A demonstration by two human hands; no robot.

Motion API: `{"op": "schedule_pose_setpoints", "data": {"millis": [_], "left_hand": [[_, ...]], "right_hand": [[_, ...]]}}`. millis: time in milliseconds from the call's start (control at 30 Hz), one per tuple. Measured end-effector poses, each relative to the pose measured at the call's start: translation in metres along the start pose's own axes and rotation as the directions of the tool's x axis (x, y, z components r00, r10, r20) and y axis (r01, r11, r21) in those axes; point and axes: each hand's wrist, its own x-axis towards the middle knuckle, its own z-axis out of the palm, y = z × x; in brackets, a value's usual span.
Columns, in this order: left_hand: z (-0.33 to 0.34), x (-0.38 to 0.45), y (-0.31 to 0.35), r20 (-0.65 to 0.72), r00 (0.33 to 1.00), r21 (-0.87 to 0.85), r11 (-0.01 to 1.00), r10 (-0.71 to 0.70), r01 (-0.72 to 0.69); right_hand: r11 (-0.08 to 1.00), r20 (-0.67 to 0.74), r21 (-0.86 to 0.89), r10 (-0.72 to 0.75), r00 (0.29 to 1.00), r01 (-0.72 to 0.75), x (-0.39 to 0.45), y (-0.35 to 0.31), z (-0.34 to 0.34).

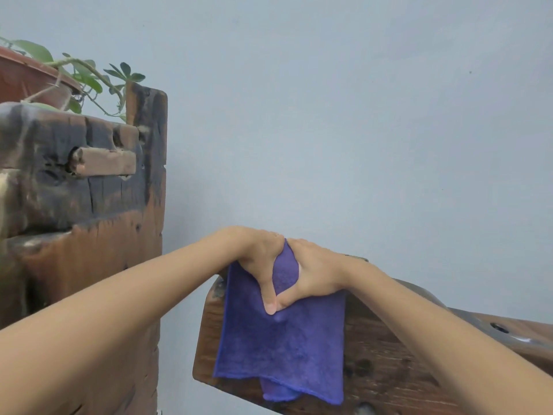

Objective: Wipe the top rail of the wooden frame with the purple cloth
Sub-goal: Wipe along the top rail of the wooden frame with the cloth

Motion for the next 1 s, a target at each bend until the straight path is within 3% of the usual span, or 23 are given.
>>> {"op": "schedule_pose_setpoints", "data": {"millis": [133, 233, 434, 600, 800, 901, 1001], "left_hand": [[-0.009, 0.003, 0.005, 0.090, 0.995, 0.011, 0.999, -0.052, 0.051], [-0.005, -0.003, 0.008, 0.026, 0.999, 0.013, 0.999, -0.048, 0.047], [0.005, -0.019, 0.017, -0.068, 0.998, 0.054, 0.999, 0.001, 0.003], [0.032, -0.031, 0.023, -0.258, 0.956, 0.271, 0.960, 0.140, -0.067], [0.070, -0.041, 0.037, -0.481, 0.851, 0.390, 0.921, 0.209, -0.005], [0.075, -0.040, 0.045, -0.472, 0.855, 0.401, 0.916, 0.216, -0.010], [0.065, -0.036, 0.050, -0.384, 0.901, 0.381, 0.924, 0.204, -0.047]], "right_hand": [[0.998, 0.034, 0.062, 0.004, 0.999, -0.006, 0.002, 0.000, -0.004], [0.996, -0.028, 0.085, 0.002, 1.000, 0.001, -0.007, 0.001, -0.001], [0.999, -0.139, -0.040, -0.020, 0.990, 0.014, -0.029, 0.001, 0.009], [0.986, -0.273, -0.169, -0.045, 0.961, -0.002, -0.052, 0.000, 0.023], [0.929, -0.429, -0.352, -0.052, 0.902, -0.114, -0.083, -0.001, 0.047], [0.921, -0.403, -0.368, -0.035, 0.915, -0.127, -0.097, 0.000, 0.056], [0.924, -0.392, -0.353, -0.006, 0.920, -0.144, -0.098, -0.001, 0.057]]}}
